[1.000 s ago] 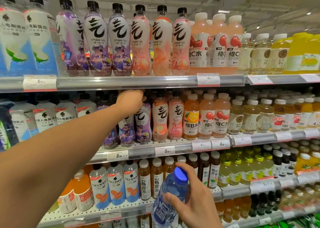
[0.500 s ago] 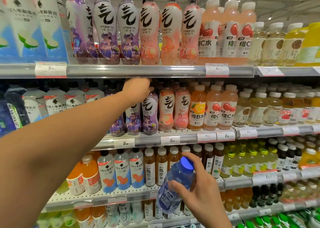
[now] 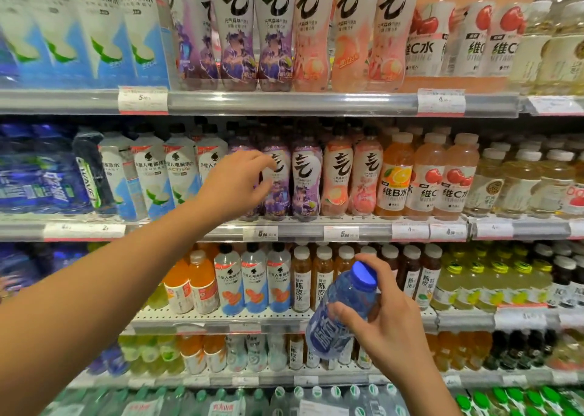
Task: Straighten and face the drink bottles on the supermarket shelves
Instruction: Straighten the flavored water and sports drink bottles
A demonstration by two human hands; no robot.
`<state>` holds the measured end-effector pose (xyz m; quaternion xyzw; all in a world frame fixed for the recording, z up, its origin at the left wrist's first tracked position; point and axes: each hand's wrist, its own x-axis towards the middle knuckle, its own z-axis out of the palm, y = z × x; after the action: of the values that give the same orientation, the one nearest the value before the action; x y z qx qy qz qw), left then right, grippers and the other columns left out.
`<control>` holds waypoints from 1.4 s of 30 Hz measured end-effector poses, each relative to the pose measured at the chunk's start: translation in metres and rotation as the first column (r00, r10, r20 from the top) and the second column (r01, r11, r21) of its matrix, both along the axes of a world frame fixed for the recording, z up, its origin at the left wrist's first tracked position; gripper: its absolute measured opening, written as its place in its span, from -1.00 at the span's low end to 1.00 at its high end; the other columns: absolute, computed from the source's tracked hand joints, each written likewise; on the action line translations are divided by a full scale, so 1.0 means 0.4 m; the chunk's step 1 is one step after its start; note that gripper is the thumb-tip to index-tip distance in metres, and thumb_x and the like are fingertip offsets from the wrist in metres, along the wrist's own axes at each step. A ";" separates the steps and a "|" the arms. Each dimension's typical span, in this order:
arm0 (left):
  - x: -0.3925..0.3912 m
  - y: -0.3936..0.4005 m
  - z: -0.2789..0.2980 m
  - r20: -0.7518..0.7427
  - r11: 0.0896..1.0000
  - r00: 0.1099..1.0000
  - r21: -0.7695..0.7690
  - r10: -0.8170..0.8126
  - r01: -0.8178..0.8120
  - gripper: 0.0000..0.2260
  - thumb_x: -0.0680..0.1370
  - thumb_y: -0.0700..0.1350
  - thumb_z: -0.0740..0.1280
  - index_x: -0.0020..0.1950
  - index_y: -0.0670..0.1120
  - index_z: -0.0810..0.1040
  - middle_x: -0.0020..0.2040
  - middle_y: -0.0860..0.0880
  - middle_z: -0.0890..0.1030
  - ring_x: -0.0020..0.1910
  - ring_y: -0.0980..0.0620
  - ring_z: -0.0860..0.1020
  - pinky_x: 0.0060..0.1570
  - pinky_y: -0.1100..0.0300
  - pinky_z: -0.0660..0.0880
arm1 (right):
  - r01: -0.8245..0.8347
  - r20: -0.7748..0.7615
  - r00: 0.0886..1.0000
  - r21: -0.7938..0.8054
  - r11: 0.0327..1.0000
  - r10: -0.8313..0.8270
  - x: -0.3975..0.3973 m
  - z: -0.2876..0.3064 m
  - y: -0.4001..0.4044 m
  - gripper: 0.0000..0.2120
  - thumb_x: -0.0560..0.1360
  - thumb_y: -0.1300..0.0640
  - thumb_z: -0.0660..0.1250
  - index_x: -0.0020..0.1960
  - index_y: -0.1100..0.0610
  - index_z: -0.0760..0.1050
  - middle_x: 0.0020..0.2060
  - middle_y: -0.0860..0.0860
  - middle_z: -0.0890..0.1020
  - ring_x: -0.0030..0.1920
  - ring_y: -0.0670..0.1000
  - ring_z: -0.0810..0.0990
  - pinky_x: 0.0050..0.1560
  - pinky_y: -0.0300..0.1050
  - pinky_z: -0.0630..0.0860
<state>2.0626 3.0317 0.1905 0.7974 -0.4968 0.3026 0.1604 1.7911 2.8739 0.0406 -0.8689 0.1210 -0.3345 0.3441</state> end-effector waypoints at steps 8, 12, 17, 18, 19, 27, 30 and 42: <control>0.057 0.364 -0.173 -0.222 0.954 0.928 0.077 0.298 -0.288 -0.76 0.57 -0.02 0.37 0.23 0.01 0.60 0.15 0.03 0.67 0.13 -0.04 0.61 0.04 0.02 0.53 | -0.100 0.000 0.995 -0.004 0.995 0.100 0.077 0.002 0.089 -0.37 0.41 -0.09 0.57 0.34 -0.32 0.29 -0.10 -0.25 0.62 -0.20 -0.29 0.59 -0.25 -0.39 0.39; 0.104 0.555 -0.207 -0.289 0.882 0.835 0.212 0.468 -0.421 -0.65 0.55 0.06 0.37 0.32 0.02 0.52 0.22 -0.03 0.65 0.18 -0.10 0.59 0.09 -0.05 0.56 | -0.150 -0.005 0.989 -0.005 0.989 0.150 0.142 0.015 0.173 -0.32 0.39 -0.08 0.58 0.34 -0.38 0.26 -0.07 -0.25 0.62 -0.20 -0.25 0.59 -0.24 -0.37 0.42; 0.170 0.766 -0.211 -0.308 0.822 0.763 0.248 0.569 -0.512 -0.60 0.55 0.05 0.39 0.36 -0.03 0.53 0.20 -0.09 0.65 0.17 -0.16 0.59 0.05 -0.01 0.54 | -0.207 -0.015 0.978 0.014 0.978 0.207 0.226 0.022 0.308 -0.31 0.36 -0.14 0.59 0.33 -0.39 0.26 0.02 -0.21 0.64 -0.19 -0.12 0.61 -0.16 -0.11 0.49; 0.185 0.804 -0.213 -0.304 0.817 0.759 0.242 0.575 -0.523 -0.60 0.55 0.04 0.39 0.36 -0.04 0.54 0.19 -0.09 0.66 0.17 -0.16 0.59 0.04 0.01 0.53 | -0.214 -0.023 0.977 0.015 0.977 0.214 0.243 0.023 0.337 -0.31 0.36 -0.13 0.59 0.31 -0.41 0.26 0.01 -0.20 0.64 -0.20 -0.14 0.59 -0.16 -0.11 0.49; 0.204 0.843 -0.216 -0.302 0.816 0.758 0.232 0.578 -0.530 -0.60 0.54 0.02 0.39 0.35 -0.04 0.55 0.18 -0.09 0.67 0.16 -0.15 0.59 0.03 0.02 0.51 | -0.214 -0.027 0.977 0.014 0.977 0.214 0.261 0.026 0.368 -0.31 0.36 -0.13 0.59 0.30 -0.42 0.25 -0.01 -0.20 0.64 -0.22 -0.17 0.56 -0.16 -0.12 0.47; 0.421 1.115 -0.273 -0.320 0.870 0.812 0.100 0.488 -0.483 -0.61 0.51 -0.01 0.36 0.33 -0.06 0.55 0.21 -0.12 0.64 0.19 -0.20 0.56 0.18 -0.07 0.50 | -0.069 -0.089 0.994 -0.005 0.998 0.068 0.401 0.009 0.619 -0.29 0.34 -0.03 0.63 0.28 -0.39 0.29 0.00 -0.31 0.58 -0.09 -0.02 0.62 -0.05 0.01 0.51; 0.495 1.190 -0.318 -0.367 0.871 0.803 0.045 0.470 -0.490 -0.64 0.52 -0.12 0.42 0.32 -0.12 0.56 0.22 -0.13 0.64 0.20 -0.20 0.56 0.17 -0.03 0.46 | -0.023 -0.112 0.994 -0.031 0.999 0.019 0.463 0.004 0.708 -0.30 0.34 0.00 0.65 0.27 -0.35 0.30 -0.14 -0.28 0.57 -0.19 -0.06 0.59 -0.15 -0.02 0.47; 0.682 1.354 -0.365 -0.301 0.920 0.902 -0.145 0.308 -0.363 -0.59 0.56 -0.14 0.32 0.42 -0.08 0.49 0.45 -0.07 0.48 0.39 -0.12 0.41 0.40 -0.06 0.35 | -0.087 -0.146 0.986 -0.066 0.994 0.076 0.678 -0.010 0.970 -0.29 0.35 0.01 0.63 0.30 -0.35 0.30 -0.15 -0.12 0.64 -0.29 -0.08 0.62 -0.17 0.09 0.59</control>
<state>2.3353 3.5731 0.0444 0.8853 -0.2920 0.2611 0.2506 2.0623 3.2618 0.0367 -0.9067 0.0976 -0.2611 0.3166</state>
